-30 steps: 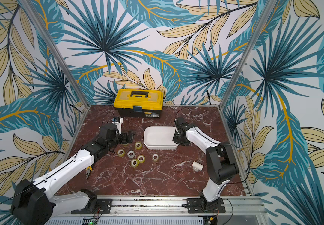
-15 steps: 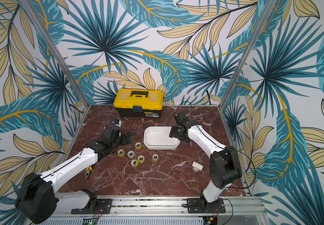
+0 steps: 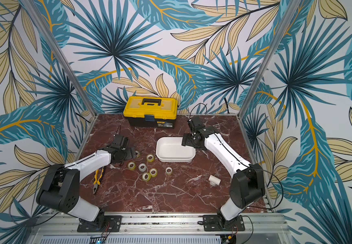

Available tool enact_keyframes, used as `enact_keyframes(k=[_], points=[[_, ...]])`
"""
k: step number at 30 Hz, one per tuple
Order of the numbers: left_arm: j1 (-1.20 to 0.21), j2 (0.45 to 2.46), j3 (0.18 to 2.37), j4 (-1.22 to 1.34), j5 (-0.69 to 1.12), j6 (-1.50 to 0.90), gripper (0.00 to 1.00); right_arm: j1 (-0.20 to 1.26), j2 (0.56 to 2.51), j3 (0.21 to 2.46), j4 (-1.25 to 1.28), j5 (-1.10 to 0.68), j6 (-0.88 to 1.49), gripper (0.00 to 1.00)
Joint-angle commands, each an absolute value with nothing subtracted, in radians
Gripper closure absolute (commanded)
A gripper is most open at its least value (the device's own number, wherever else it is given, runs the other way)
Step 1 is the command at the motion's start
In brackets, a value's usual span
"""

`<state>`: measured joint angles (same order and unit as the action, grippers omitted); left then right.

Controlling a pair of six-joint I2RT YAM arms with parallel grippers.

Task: Put the transparent tape into the storage box
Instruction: Pick up the tape at the center of the board.

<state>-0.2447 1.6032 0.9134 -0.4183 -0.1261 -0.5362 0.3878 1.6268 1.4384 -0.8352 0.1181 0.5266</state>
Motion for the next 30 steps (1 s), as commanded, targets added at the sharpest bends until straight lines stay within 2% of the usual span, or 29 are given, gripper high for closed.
enact_keyframes(k=[1,9,15,21,30], points=[[-0.242,1.645,0.989,-0.456,-0.005,-0.557,0.01,0.399,1.663,1.458,-0.885,0.151,0.500,0.06],[-0.242,1.668,1.009,-0.452,-0.041,-0.577,0.06,0.403,1.687,1.482,-0.891,0.148,0.488,0.06],[-0.242,1.606,1.031,-0.492,-0.091,-0.573,0.09,0.404,1.706,1.505,-0.896,0.140,0.478,0.06],[-0.233,1.703,1.063,-0.482,-0.137,-0.570,0.11,0.404,1.727,1.533,-0.896,0.136,0.470,0.07],[-0.232,1.765,1.060,-0.458,-0.146,-0.582,0.22,0.404,1.727,1.532,-0.898,0.142,0.469,0.07]])
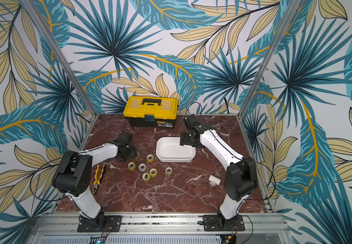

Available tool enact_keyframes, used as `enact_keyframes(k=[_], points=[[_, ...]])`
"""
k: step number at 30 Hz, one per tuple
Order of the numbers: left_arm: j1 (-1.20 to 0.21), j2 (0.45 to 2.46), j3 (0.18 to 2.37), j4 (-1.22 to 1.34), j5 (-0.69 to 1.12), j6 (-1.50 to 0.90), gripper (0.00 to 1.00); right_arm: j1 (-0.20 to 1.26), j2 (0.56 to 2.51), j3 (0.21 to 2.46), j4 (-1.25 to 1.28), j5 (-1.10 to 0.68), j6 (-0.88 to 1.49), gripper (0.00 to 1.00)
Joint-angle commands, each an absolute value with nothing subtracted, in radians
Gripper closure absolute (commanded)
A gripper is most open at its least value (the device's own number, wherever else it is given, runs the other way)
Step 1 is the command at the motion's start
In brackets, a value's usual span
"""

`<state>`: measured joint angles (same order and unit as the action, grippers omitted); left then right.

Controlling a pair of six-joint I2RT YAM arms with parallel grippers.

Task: Put the transparent tape into the storage box
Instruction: Pick up the tape at the center of the board.

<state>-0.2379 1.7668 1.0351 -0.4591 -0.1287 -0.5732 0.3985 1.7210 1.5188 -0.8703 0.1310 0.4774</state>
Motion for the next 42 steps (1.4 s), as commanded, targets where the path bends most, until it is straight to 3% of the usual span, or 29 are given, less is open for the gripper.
enact_keyframes(k=[1,11,15,22,29,42], points=[[-0.232,1.761,1.051,-0.452,-0.150,-0.584,0.22,0.402,1.727,1.530,-0.897,0.142,0.468,0.07],[-0.237,1.732,0.993,-0.410,-0.132,-0.598,0.69,0.403,1.724,1.537,-0.909,0.140,0.473,0.02],[-0.241,1.699,0.976,-0.413,-0.149,-0.593,1.00,0.405,1.723,1.540,-0.917,0.138,0.476,0.00],[-0.242,1.587,1.022,-0.472,-0.172,-0.541,1.00,0.404,1.705,1.552,-0.937,0.152,0.477,0.00],[-0.316,1.544,1.278,-0.621,-0.155,-0.416,1.00,0.402,1.674,1.561,-0.943,0.163,0.477,0.00],[-0.592,1.843,1.789,-0.803,-0.067,-0.322,1.00,0.403,1.581,1.524,-0.950,0.193,0.471,0.00]])
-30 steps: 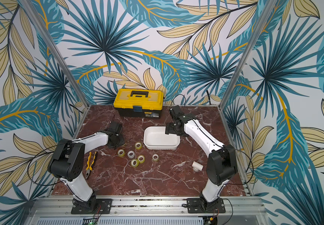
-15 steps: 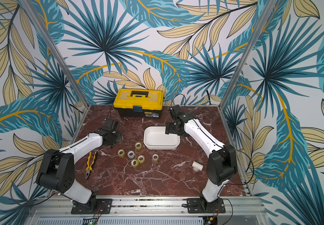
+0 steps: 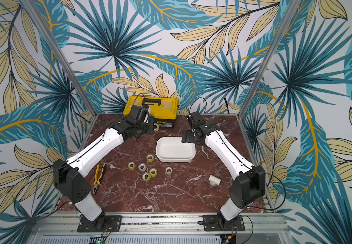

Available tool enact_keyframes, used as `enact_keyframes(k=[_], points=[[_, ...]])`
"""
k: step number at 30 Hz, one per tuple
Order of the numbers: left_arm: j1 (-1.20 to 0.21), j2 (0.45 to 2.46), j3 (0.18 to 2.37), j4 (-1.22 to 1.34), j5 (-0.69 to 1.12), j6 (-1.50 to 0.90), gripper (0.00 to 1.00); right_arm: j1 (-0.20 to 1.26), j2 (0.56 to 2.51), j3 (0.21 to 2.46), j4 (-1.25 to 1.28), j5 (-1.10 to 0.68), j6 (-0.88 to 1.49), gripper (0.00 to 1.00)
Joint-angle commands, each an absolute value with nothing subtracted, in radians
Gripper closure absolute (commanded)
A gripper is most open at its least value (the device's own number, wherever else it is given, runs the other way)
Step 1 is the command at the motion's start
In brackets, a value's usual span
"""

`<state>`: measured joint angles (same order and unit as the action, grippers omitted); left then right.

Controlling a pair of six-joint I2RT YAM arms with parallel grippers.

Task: Put the transparent tape into the storage box
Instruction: Pick up the tape at the center of the board, then place the tape in the storage box.

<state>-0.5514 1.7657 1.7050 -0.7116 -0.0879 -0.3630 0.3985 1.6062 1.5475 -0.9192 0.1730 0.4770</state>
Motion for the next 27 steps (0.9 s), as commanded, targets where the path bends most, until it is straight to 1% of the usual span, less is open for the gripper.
enact_keyframes(k=[1,14,22,27], points=[[-0.606,1.864,1.810,-0.809,-0.067,-0.319,1.00,0.402,1.576,1.519,-0.950,0.193,0.472,0.00],[-0.706,2.240,2.051,-0.772,0.028,-0.354,1.00,0.402,1.536,1.471,-0.950,0.186,0.511,0.00],[-0.707,2.343,2.093,-0.675,0.039,-0.401,1.00,0.402,1.475,1.417,-0.918,0.158,0.525,0.00],[-0.715,2.365,2.070,-0.577,0.045,-0.443,1.00,0.402,1.484,1.400,-0.895,0.130,0.517,0.00]])
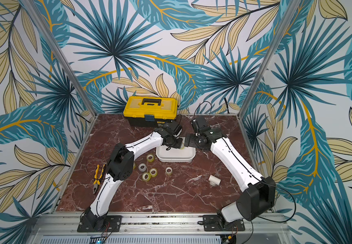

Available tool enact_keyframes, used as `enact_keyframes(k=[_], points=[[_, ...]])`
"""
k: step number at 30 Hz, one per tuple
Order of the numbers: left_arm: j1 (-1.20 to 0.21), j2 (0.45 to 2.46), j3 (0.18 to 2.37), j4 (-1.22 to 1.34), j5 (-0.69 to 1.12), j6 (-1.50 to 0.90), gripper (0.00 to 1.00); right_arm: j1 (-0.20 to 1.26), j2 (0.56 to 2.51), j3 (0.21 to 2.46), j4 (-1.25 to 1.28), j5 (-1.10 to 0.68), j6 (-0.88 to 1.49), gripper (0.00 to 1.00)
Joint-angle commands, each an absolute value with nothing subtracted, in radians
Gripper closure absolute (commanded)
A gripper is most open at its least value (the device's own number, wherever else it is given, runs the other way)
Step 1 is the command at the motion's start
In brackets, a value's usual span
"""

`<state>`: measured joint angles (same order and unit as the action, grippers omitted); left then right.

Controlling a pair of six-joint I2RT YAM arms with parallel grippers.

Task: Put the transparent tape into the storage box
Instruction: Place the tape in the storage box.

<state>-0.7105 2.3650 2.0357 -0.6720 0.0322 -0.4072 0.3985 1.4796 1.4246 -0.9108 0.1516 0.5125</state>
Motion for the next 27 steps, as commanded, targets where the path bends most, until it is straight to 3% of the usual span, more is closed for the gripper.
enact_keyframes(k=[1,18,22,25,27], points=[[-0.717,2.371,2.067,-0.557,0.044,-0.449,1.00,0.402,1.490,1.400,-0.891,0.123,0.515,0.00],[-0.730,2.453,2.116,-0.567,0.063,-0.482,1.00,0.402,1.537,1.410,-0.877,0.116,0.479,0.00],[-0.732,2.442,2.100,-0.561,0.066,-0.479,0.68,0.402,1.535,1.410,-0.877,0.116,0.480,0.00],[-0.732,2.424,2.077,-0.548,0.061,-0.479,0.51,0.402,1.528,1.408,-0.877,0.112,0.481,0.00],[-0.732,2.412,2.066,-0.542,0.055,-0.477,0.49,0.402,1.523,1.406,-0.877,0.113,0.481,0.00]])
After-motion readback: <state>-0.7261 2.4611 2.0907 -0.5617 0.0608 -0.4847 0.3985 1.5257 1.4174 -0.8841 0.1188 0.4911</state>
